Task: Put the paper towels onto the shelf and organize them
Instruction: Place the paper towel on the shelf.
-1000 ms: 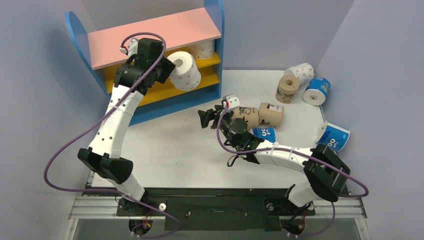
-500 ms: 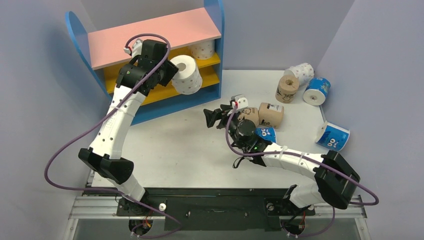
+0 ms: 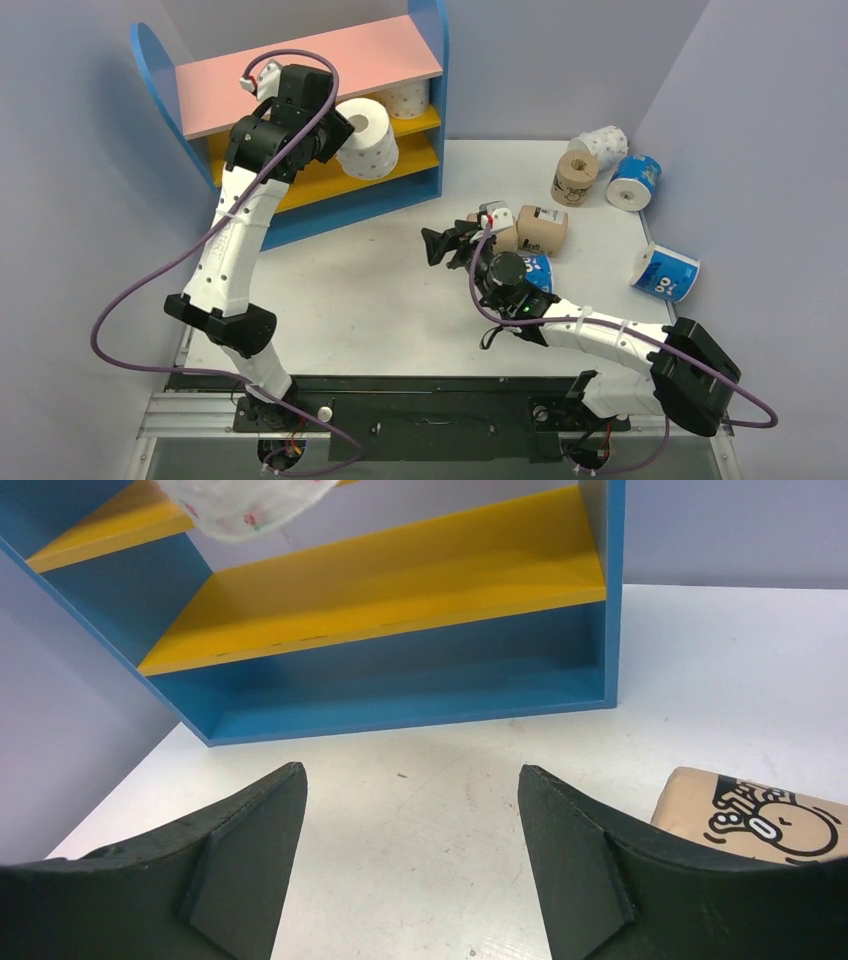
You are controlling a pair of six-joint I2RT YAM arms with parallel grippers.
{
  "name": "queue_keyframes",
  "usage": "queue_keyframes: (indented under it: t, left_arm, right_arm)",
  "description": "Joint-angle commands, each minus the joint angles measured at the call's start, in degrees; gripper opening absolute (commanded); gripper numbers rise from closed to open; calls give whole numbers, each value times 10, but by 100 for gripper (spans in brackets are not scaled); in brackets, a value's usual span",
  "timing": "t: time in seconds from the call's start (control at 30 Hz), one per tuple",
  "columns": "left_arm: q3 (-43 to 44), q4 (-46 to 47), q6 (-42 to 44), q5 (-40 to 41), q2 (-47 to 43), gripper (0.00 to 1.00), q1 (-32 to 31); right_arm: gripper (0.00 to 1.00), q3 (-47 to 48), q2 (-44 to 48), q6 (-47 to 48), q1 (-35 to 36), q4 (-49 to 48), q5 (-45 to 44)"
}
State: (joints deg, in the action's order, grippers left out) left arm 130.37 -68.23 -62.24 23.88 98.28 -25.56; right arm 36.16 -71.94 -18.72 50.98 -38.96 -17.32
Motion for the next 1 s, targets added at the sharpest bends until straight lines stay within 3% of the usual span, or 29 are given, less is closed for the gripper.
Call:
queue_keyframes:
  t: [0.0,0.97]
  left_arm:
    - [66,-28,0,31,18,0,-2]
    - [117,21,12,43,68,0,25]
  right_arm:
    - [72,-12,33,-11,-2,-9,-11]
    - [72,-41,75,-5,-8,8,-30]
